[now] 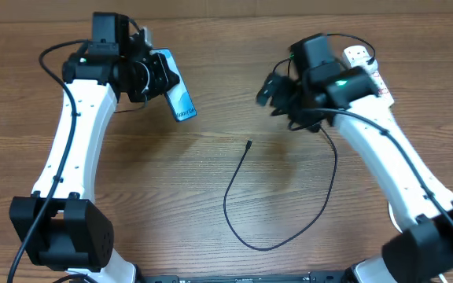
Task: Plug charger to phone and switch on socket
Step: 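Release the phone from the right gripper, keep it in the left, then lower the right gripper and grasp the black cable's USB-C plug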
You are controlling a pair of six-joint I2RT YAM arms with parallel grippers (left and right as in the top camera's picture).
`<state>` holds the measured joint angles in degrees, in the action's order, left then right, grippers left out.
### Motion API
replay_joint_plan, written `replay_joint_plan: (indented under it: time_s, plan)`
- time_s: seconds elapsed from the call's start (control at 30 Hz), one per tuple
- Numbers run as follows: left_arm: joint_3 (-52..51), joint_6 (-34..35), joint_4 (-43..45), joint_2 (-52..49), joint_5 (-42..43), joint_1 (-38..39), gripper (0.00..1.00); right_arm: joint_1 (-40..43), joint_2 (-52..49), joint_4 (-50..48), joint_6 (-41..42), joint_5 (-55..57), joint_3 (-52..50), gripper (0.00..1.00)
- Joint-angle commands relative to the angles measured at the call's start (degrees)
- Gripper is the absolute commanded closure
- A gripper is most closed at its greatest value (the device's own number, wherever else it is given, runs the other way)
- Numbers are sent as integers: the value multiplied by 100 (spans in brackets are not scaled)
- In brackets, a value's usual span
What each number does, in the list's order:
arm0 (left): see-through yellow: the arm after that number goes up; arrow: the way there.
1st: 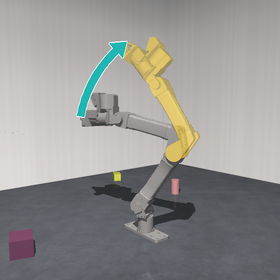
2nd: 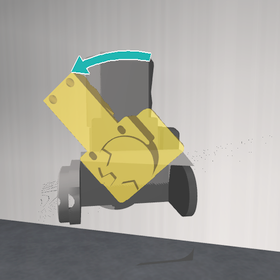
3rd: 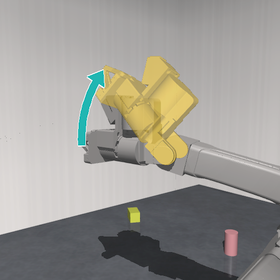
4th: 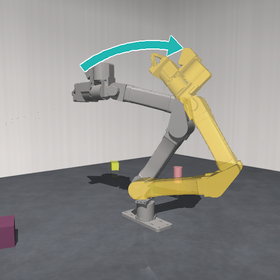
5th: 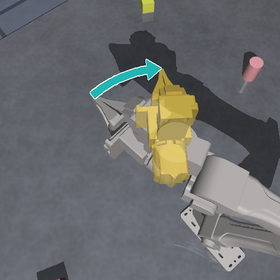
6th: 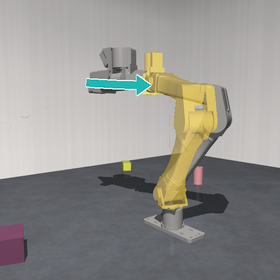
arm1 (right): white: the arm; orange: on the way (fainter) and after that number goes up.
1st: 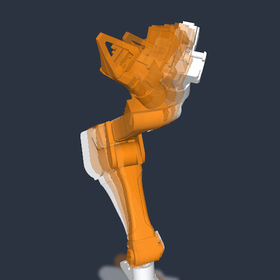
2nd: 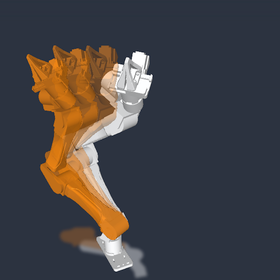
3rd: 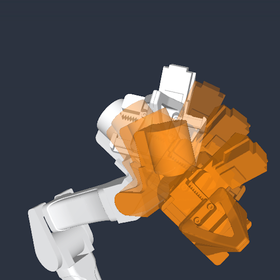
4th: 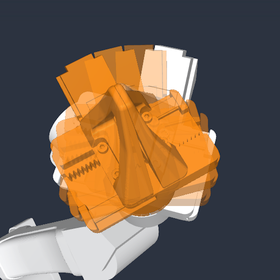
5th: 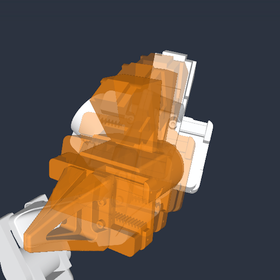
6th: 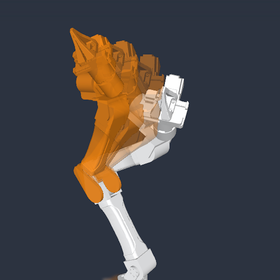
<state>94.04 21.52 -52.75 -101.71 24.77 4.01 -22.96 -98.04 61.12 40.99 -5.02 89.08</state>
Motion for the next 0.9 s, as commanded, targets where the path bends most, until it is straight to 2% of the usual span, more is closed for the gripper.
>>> replay_joint_plan:
  time_s: [0.0,0.23,0.27,0.47,0.6,0.87]
  plan:
    - [-111,-970,-9,-20,-326,-4,96,-181,-389,-66,-223,258,-201,0]
    - [-431,-975,-48,-20,-404,-35,96,-352,-898,-308,-225,212,-573,0]
    - [-452,-973,-50,-20,-409,-35,96,-376,-940,-369,-225,175,-621,2]
    - [-498,-973,-35,-20,-437,-35,96,-619,-979,-826,-223,2,-997,27]
    - [-498,-973,-37,-20,-435,-35,96,-763,-1014,-1333,133,2,-1322,33]
    - [-498,-970,-57,-20,-396,-35,96,-785,-1401,-1497,422,-20,-1373,41]
